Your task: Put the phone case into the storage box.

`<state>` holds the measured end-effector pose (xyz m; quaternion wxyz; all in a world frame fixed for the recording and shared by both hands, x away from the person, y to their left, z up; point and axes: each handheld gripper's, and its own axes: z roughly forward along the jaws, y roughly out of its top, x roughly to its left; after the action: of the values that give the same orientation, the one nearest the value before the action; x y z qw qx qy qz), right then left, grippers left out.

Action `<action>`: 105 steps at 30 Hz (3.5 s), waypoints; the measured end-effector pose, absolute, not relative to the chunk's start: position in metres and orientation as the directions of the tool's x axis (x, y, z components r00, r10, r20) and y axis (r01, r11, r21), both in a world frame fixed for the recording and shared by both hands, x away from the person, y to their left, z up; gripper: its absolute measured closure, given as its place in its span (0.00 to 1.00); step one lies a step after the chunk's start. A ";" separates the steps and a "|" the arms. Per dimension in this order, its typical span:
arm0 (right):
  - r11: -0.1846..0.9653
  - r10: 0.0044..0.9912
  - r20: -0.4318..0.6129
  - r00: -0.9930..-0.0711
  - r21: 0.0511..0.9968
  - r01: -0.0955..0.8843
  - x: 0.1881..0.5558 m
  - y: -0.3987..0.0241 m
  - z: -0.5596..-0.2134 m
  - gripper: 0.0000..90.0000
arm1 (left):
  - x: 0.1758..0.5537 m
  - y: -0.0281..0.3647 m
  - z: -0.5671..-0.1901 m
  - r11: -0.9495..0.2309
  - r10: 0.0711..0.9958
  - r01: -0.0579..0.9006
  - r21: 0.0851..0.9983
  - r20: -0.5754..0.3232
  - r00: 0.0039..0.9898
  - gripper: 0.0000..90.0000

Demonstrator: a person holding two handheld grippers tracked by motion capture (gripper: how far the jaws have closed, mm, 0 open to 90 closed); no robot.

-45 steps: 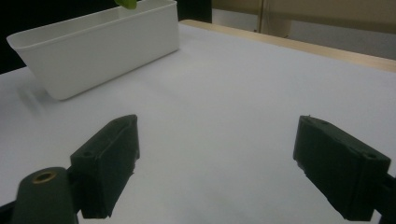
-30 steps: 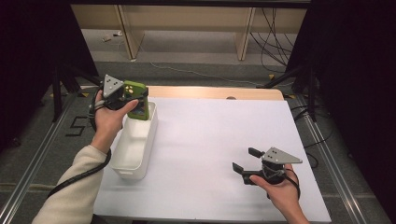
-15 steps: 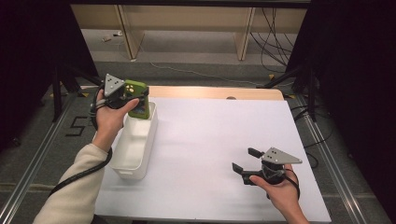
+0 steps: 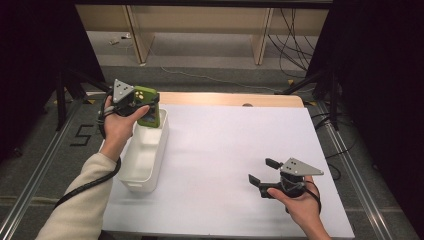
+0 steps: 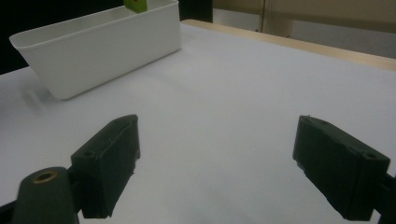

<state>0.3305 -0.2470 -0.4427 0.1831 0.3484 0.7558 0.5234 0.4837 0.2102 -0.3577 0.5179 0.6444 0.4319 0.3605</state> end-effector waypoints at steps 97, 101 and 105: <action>0.218 0.712 0.091 -0.696 0.914 0.342 0.332 -0.247 -0.446 0.18 | 0.513 0.210 -0.381 -0.078 0.938 0.237 0.968 -0.009 0.347 0.19; 0.221 0.711 0.090 -0.697 0.913 0.343 0.332 -0.247 -0.446 0.18 | 0.514 0.210 -0.381 -0.078 0.939 0.237 0.968 -0.008 0.344 0.19; 0.223 0.710 0.090 -0.698 0.912 0.344 0.332 -0.247 -0.446 0.18 | 0.515 0.210 -0.382 -0.077 0.938 0.239 0.968 -0.011 0.346 0.19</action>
<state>0.3323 -0.2468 -0.4462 0.1766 0.3460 0.7618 0.5184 0.5151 0.2095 -0.3821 0.5045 0.6469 0.4551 0.3463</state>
